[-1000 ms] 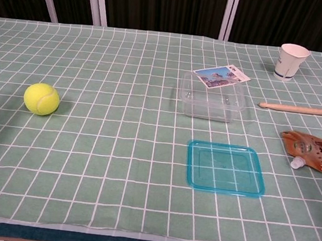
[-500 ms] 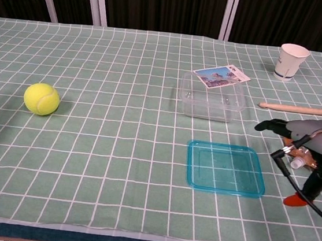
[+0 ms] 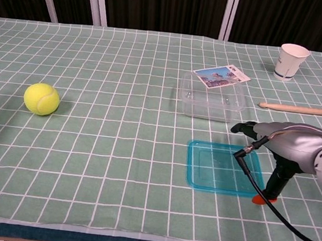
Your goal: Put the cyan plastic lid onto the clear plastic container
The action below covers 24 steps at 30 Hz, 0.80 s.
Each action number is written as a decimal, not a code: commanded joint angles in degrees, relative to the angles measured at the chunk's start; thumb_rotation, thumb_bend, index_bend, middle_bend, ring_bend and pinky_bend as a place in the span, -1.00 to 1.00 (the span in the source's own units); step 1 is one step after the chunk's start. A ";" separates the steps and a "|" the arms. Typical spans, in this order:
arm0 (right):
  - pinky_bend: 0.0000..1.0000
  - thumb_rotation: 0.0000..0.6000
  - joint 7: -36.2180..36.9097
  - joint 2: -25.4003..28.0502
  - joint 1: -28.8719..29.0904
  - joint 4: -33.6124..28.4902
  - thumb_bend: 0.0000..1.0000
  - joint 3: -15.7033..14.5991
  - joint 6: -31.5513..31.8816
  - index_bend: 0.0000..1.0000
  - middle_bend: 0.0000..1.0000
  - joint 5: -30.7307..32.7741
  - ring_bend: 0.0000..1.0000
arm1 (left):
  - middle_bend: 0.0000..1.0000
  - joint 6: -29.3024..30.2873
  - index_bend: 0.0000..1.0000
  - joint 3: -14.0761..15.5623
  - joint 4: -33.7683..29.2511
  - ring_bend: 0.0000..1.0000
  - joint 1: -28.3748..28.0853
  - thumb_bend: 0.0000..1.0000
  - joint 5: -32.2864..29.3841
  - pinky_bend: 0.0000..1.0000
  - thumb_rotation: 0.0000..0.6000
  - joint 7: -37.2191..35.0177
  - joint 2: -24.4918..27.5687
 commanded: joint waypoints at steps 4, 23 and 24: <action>-1.00 1.00 -0.98 -2.21 1.81 1.10 -0.77 1.19 1.00 -1.00 -0.99 1.93 -1.00 | -1.00 -0.09 -0.80 0.05 0.05 -1.00 -0.03 0.09 0.00 -1.00 1.00 0.01 -0.03; -1.00 1.00 -3.23 -7.42 5.68 5.76 -0.76 2.90 3.58 -1.00 -0.76 6.86 -1.00 | -1.00 -0.23 -0.80 0.03 -0.06 -1.00 -0.04 0.09 -0.19 -1.00 1.00 -0.14 0.07; -1.00 1.00 -3.34 -7.48 5.78 5.85 -0.76 2.90 3.67 -1.00 -0.75 7.07 -1.00 | -1.00 -0.26 -0.80 0.04 -0.07 -1.00 -0.05 0.09 -0.19 -1.00 1.00 -0.15 0.08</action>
